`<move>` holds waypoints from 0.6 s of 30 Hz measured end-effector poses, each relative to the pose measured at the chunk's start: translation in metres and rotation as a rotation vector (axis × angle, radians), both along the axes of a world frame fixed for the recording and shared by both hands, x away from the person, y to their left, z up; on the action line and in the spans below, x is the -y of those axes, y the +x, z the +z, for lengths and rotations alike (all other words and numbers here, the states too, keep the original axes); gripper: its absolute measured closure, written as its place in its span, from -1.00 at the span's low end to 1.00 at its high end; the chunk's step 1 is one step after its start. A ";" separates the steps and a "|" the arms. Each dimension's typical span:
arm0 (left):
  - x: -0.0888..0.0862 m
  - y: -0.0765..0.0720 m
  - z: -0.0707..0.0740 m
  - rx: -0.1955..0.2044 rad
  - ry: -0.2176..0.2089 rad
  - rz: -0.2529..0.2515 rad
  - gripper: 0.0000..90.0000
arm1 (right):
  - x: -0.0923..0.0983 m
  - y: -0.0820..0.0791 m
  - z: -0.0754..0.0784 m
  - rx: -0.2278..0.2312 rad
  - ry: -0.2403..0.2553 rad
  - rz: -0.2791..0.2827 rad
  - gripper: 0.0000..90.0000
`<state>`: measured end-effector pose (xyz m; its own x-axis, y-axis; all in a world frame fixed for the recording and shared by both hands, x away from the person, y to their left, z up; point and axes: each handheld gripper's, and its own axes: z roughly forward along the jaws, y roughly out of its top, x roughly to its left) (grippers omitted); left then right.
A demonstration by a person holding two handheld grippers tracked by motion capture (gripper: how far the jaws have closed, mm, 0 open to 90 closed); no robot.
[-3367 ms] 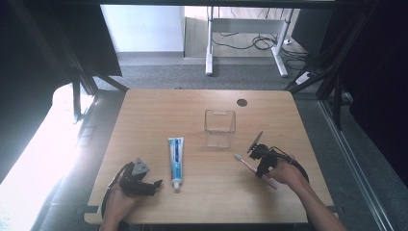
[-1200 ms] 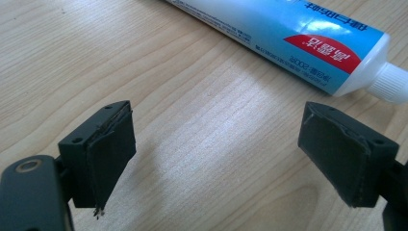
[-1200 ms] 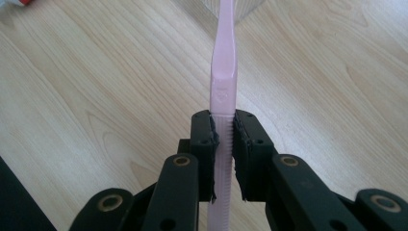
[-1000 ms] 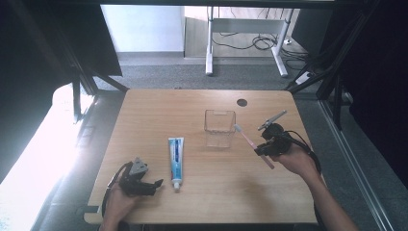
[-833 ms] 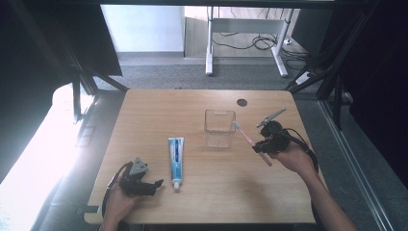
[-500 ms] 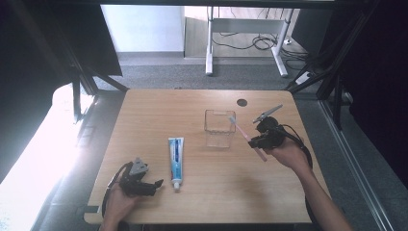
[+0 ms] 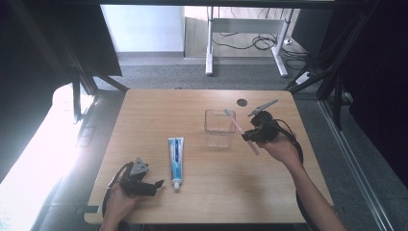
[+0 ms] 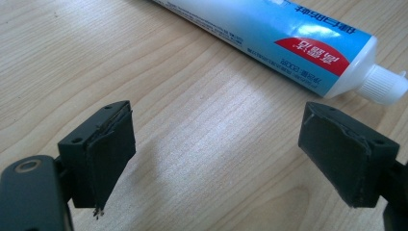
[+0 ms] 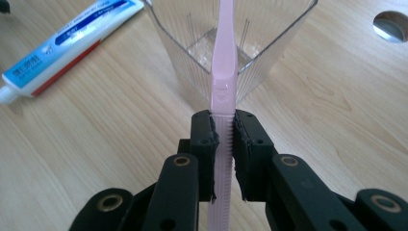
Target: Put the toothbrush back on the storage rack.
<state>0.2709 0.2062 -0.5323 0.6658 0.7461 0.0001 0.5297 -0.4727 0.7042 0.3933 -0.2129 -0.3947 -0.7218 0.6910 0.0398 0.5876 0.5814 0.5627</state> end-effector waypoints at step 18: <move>-0.001 0.000 0.000 0.004 -0.014 0.006 -0.71 | -0.017 0.018 0.006 0.039 0.048 -0.011 0.76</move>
